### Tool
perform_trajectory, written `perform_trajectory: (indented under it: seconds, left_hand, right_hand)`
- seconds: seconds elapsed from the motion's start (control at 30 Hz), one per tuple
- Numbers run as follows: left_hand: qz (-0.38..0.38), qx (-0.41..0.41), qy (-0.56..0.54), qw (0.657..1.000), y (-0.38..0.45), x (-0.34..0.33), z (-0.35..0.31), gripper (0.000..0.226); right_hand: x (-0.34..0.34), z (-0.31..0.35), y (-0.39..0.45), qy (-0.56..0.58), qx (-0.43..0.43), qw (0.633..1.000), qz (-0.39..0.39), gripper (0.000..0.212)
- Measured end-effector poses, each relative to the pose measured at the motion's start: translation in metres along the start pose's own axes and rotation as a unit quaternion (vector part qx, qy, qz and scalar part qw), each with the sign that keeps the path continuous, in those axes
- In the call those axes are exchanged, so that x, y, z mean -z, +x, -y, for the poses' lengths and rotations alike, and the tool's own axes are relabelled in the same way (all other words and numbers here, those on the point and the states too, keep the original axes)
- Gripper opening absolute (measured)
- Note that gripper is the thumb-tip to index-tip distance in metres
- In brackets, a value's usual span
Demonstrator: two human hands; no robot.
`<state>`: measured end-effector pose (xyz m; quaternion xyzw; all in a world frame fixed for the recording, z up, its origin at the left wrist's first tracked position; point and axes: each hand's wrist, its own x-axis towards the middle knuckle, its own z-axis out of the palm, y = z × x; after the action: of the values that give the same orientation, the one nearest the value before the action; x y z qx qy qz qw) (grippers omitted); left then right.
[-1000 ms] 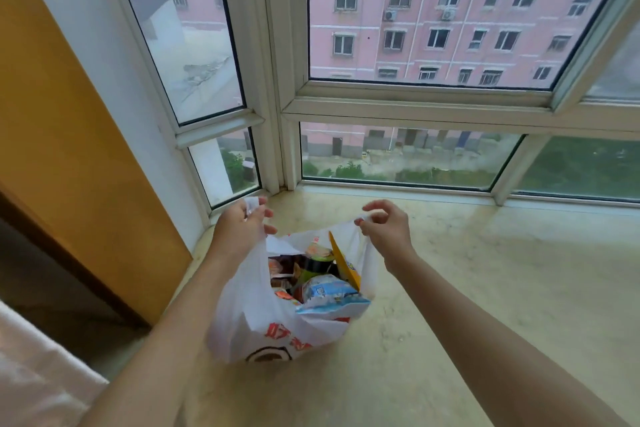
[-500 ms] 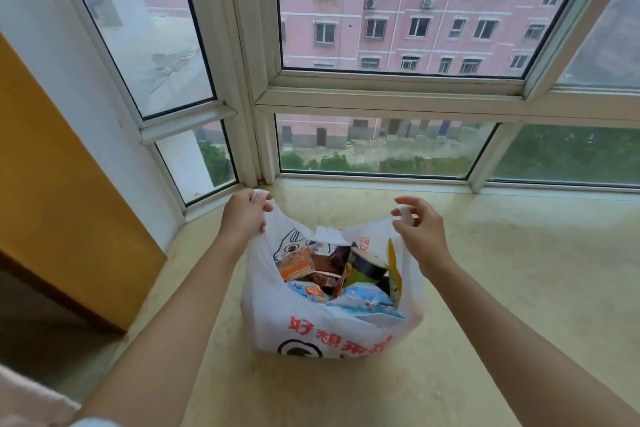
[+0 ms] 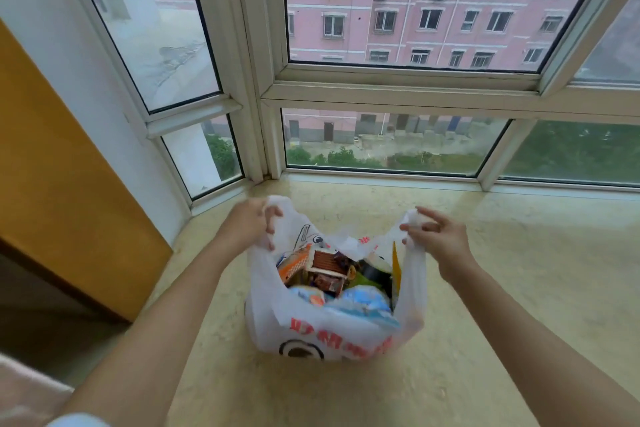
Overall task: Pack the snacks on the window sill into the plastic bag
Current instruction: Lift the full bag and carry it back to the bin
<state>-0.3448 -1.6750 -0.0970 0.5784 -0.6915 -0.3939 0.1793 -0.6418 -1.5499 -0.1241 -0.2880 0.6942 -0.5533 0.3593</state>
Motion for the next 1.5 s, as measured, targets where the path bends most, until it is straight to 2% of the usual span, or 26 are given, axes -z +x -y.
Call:
perform_trajectory:
  seconds: [0.1, 0.17, 0.23, 0.3, 0.37, 0.4, 0.53, 0.7, 0.83, 0.97, 1.03, 1.17, 1.23, 1.33, 1.5]
  left_hand:
    - [-0.111, -0.023, -0.024, 0.993, 0.019, 0.027, -0.028, 0.02]
    - [-0.194, -0.031, -0.084, 0.977, 0.028, 0.036, -0.03, 0.026]
    - [-0.229, -0.015, -0.139, 0.963, 0.032, 0.036, -0.027, 0.031]
    - [-0.183, -0.006, -0.113, 0.977, 0.031, 0.027, -0.023, 0.024]
    - [-0.122, -0.003, -0.091, 0.988, 0.03, 0.015, -0.014, 0.007]
    - [-0.111, -0.001, -0.097, 0.989, 0.029, 0.009, -0.008, 0.008]
    - [-0.118, 0.012, -0.19, 0.975, 0.027, 0.002, 0.009, 0.022]
    - [-0.103, 0.028, -0.306, 0.946, 0.017, 0.002, 0.007, 0.02]
    - [-0.076, 0.047, -0.341, 0.936, 0.011, 0.002, 0.001, 0.018]
    - [-0.064, 0.071, -0.379, 0.921, 0.008, 0.004, 0.001, 0.021]
    - [-0.028, 0.081, -0.385, 0.919, 0.003, 0.002, 0.0, 0.023]
    - [0.109, 0.102, -0.381, 0.913, -0.016, -0.003, -0.01, 0.024]
    - [0.149, 0.113, -0.375, 0.908, -0.026, -0.004, -0.015, 0.025]
    - [0.142, 0.141, -0.386, 0.901, -0.036, -0.007, -0.02, 0.028]
    - [0.05, 0.179, -0.419, 0.889, -0.052, -0.017, -0.035, 0.024]
  right_hand:
    - [0.004, 0.047, 0.014, 0.063, 0.053, 0.996, -0.038, 0.052]
    - [0.004, 0.064, 0.016, 0.082, 0.086, 0.992, -0.048, 0.044]
    - [-0.003, 0.061, 0.015, 0.084, 0.09, 0.991, -0.053, 0.034]
    - [-0.014, 0.047, 0.016, 0.065, 0.057, 0.995, -0.058, 0.03]
    - [-0.024, 0.031, 0.016, 0.068, 0.03, 0.996, -0.055, 0.028]
    - [-0.027, 0.026, 0.016, 0.078, 0.025, 0.995, -0.054, 0.026]
    - [-0.033, 0.018, 0.013, 0.072, 0.033, 0.997, -0.025, 0.021]
    - [-0.036, 0.017, 0.009, 0.043, 0.027, 0.999, 0.005, 0.026]
    - [-0.033, 0.015, 0.0, 0.007, 0.034, 0.999, 0.021, 0.031]
    - [-0.023, 0.011, -0.005, -0.003, 0.034, 0.999, 0.0, 0.039]
    - [-0.019, 0.009, -0.009, -0.007, 0.031, 0.999, 0.002, 0.041]
    - [-0.012, 0.01, -0.019, 0.032, -0.009, 0.999, 0.035, 0.049]
    - [-0.005, 0.011, -0.021, 0.045, -0.029, 0.997, 0.057, 0.052]
    - [0.006, 0.013, -0.018, 0.052, -0.052, 0.994, 0.083, 0.05]
    - [0.022, 0.023, -0.002, 0.041, -0.079, 0.982, 0.164, 0.047]
